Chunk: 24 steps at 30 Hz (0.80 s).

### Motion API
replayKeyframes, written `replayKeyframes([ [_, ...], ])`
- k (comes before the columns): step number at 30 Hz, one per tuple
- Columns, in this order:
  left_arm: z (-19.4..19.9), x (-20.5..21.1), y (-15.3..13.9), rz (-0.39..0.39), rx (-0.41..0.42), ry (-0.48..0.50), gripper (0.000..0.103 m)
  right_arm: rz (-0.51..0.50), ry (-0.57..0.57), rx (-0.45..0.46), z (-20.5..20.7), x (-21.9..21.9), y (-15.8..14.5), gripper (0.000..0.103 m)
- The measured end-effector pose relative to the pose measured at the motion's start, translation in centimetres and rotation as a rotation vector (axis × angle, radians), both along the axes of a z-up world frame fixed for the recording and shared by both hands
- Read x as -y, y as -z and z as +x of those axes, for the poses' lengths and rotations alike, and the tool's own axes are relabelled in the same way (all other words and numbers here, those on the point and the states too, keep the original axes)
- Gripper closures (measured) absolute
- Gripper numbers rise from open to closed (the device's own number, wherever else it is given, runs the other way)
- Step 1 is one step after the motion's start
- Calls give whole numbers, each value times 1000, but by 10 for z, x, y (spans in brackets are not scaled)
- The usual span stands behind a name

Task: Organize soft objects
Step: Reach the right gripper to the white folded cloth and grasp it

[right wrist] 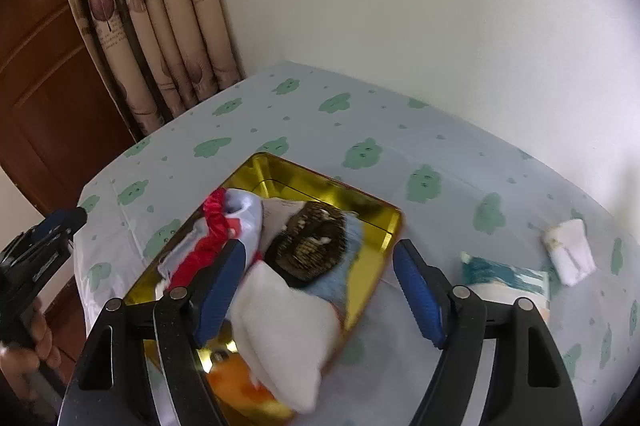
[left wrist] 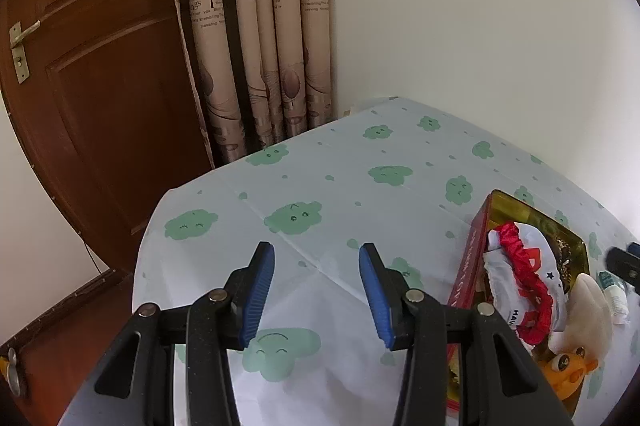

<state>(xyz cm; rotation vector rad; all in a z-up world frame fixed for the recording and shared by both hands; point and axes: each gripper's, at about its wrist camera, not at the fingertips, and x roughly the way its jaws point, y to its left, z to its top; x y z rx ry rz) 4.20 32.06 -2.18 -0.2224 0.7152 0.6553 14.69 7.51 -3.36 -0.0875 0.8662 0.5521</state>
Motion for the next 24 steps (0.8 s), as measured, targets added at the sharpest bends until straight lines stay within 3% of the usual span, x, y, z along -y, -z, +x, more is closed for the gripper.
replayKeyframes([
  [4, 0, 3, 0, 9, 1, 5, 58, -6, 44, 7, -8, 36, 0, 27],
  [13, 3, 9, 4, 13, -9, 21, 58, -74, 240, -33, -5, 145, 36, 27],
  [19, 5, 17, 5, 46, -16, 47, 58, -81, 348, -47, 12, 204, 55, 27],
  [24, 10, 23, 10, 62, -34, 76, 58, -96, 386, -46, 40, 229, 72, 27],
])
